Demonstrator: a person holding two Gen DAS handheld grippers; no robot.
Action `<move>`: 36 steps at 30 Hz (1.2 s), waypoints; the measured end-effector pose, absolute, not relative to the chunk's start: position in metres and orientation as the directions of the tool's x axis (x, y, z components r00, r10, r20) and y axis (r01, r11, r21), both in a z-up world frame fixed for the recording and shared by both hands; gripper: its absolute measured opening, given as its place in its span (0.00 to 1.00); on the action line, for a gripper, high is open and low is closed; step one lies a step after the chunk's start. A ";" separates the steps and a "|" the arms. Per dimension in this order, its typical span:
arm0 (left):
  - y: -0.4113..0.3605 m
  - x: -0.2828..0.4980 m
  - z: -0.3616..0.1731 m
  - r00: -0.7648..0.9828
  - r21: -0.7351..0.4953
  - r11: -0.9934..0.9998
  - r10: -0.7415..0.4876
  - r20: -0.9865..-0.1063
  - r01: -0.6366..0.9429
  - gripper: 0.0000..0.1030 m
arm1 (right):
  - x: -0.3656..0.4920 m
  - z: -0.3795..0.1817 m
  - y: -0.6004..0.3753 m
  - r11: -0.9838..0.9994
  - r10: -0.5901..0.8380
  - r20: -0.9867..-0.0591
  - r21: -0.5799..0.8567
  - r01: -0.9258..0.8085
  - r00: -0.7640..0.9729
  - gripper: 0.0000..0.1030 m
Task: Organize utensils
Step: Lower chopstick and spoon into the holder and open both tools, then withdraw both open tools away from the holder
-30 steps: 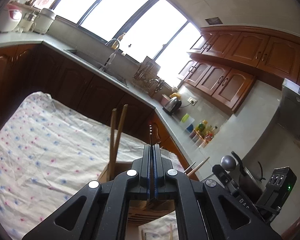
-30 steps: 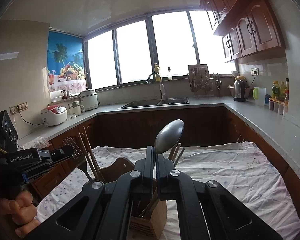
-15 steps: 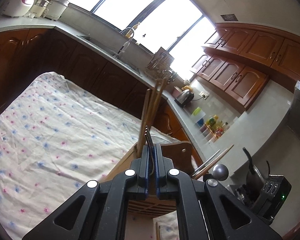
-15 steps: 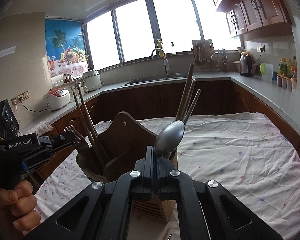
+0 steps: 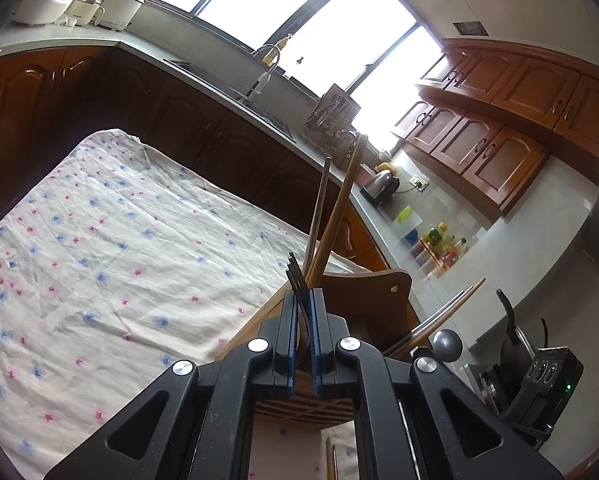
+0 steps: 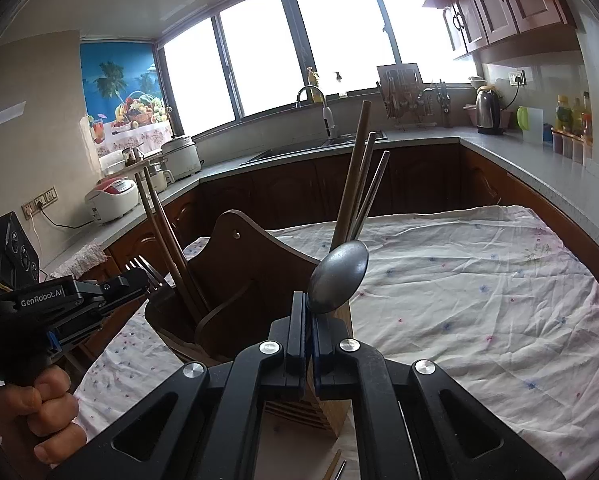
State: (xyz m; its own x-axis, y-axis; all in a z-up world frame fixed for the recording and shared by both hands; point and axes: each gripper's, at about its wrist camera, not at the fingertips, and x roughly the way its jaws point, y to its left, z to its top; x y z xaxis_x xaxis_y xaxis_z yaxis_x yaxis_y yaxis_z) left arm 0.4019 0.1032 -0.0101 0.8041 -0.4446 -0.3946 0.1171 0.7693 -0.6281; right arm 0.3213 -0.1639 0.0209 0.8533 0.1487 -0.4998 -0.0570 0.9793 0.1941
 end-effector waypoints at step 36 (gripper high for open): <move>0.111 0.338 0.012 0.821 -0.564 0.822 -0.373 -0.432 0.078 0.79 | 0.281 0.025 -0.181 0.965 0.155 -0.475 0.260 -0.029 0.867 0.80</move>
State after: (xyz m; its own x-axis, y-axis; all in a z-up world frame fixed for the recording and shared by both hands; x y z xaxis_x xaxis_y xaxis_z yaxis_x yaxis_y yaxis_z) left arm 0.3375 0.1114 0.0121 0.8210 -0.3735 -0.4318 0.0775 0.8223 -0.5638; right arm 0.2809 -0.1806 0.0255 0.8666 0.1545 -0.4745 -0.0295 0.9650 0.2605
